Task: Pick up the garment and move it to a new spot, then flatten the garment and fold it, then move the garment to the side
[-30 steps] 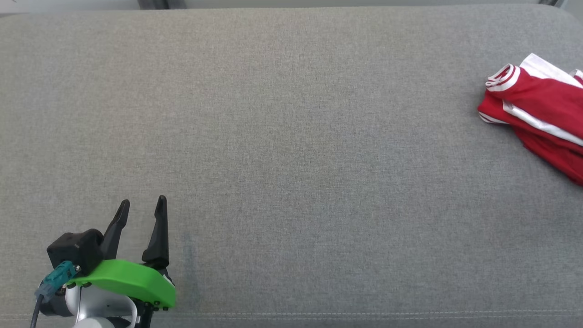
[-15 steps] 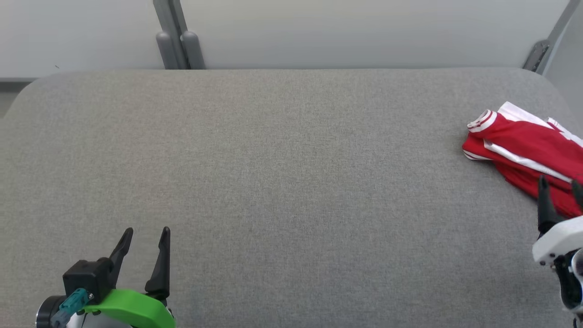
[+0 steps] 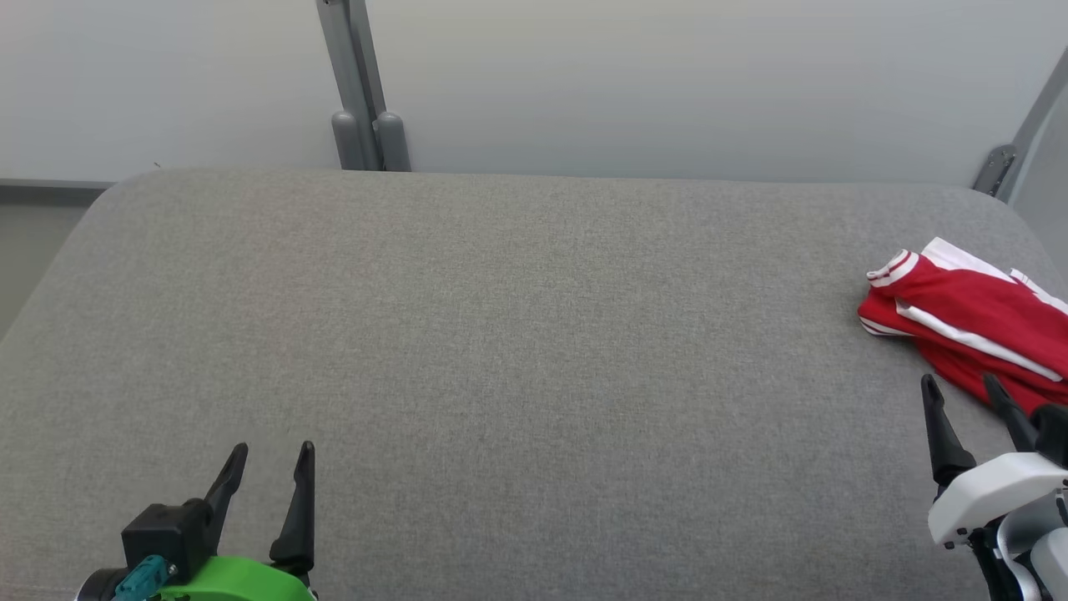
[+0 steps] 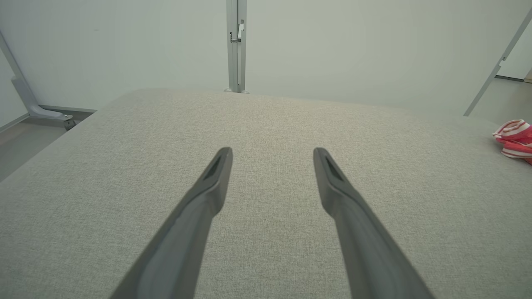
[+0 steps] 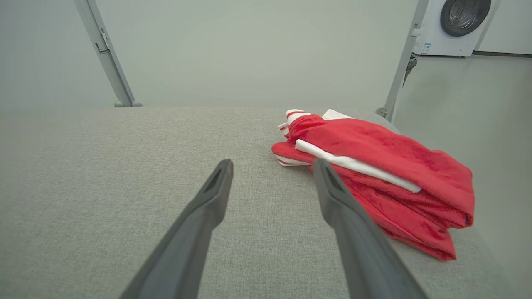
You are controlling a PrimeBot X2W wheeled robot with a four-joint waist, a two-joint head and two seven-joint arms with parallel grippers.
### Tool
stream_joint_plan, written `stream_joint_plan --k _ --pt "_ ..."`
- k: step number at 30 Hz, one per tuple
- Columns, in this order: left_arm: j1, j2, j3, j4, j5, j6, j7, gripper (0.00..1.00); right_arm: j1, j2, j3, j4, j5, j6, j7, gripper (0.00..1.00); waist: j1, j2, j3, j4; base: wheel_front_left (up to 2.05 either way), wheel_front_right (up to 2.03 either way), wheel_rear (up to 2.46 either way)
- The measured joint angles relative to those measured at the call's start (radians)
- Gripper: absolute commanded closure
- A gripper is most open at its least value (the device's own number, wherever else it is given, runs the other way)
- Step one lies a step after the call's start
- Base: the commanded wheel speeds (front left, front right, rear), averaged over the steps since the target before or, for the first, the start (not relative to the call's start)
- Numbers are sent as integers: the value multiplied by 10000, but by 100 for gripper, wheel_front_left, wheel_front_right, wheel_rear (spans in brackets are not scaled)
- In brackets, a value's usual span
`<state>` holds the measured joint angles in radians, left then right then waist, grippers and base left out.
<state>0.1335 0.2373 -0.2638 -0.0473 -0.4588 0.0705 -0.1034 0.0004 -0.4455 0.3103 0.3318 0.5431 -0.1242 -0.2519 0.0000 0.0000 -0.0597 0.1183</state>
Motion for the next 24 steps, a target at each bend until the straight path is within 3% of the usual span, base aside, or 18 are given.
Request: stream_joint_plan --k 4,5,13,24 --pt "181 27 -13 15 2 -21 -42 0 112 132 -19 -268 -171 -8 0 0 0 0 -91 28 0 0 0" --pt "186 50 -38 15 2 -84 -42 100 139 174 -40 -328 -186 -8 0 100 0 0 -99 23 0 0 0" --pt "429 -318 -263 608 -107 -82 -17 100 690 1007 199 140 -109 8 58 100 0 0 -101 19 0 0 0" --pt "439 -428 -29 608 -1185 -176 21 100 674 1225 -234 117 965 230 410 100 0 0 -20 -108 0 0 0"
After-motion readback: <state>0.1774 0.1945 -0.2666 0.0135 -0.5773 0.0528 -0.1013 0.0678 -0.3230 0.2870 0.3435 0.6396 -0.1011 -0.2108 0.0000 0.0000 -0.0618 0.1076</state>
